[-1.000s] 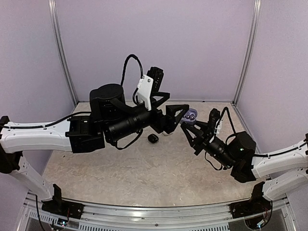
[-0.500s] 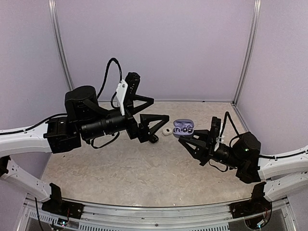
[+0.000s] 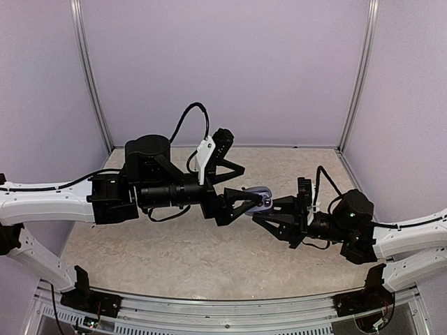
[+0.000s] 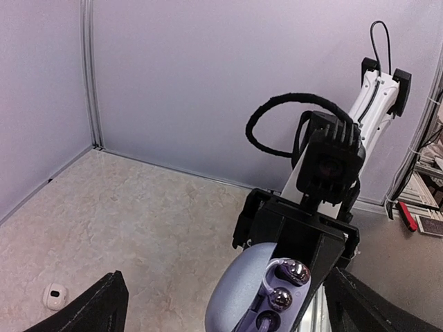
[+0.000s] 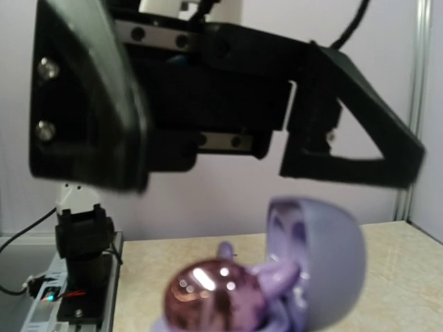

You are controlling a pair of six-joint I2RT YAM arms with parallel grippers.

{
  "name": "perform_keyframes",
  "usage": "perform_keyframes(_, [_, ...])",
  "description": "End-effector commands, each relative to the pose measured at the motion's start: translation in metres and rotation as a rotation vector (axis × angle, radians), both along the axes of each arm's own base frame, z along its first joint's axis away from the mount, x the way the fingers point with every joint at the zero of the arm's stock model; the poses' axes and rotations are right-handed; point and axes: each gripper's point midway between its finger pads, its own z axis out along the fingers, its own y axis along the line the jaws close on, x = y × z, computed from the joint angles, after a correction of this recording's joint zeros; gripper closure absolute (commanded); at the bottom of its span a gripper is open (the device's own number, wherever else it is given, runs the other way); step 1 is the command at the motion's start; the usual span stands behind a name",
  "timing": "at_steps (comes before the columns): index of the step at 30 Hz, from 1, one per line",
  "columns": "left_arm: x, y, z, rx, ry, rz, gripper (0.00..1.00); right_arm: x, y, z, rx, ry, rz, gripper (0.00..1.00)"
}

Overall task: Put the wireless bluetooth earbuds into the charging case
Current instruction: Adjust the right earbud in the right side groove of the charging case.

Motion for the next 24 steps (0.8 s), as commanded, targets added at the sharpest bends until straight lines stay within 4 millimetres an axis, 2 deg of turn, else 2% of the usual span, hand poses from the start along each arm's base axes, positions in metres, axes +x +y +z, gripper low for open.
perform_keyframes(1, [-0.004, -0.006, 0.012, -0.014, -0.024, -0.028, 0.01, -0.01, 0.006, 0.011, 0.02, -0.006, 0.057, 1.0])
perform_keyframes(14, [0.001, -0.012, 0.003, 0.011, -0.017, -0.013, 0.01, -0.011, 0.009, 0.011, 0.014, -0.007, 0.074, 1.0])
perform_keyframes(24, [0.008, -0.014, -0.015, 0.071, -0.013, 0.02, 0.01, -0.012, 0.009, 0.013, 0.014, -0.009, 0.078, 1.0])
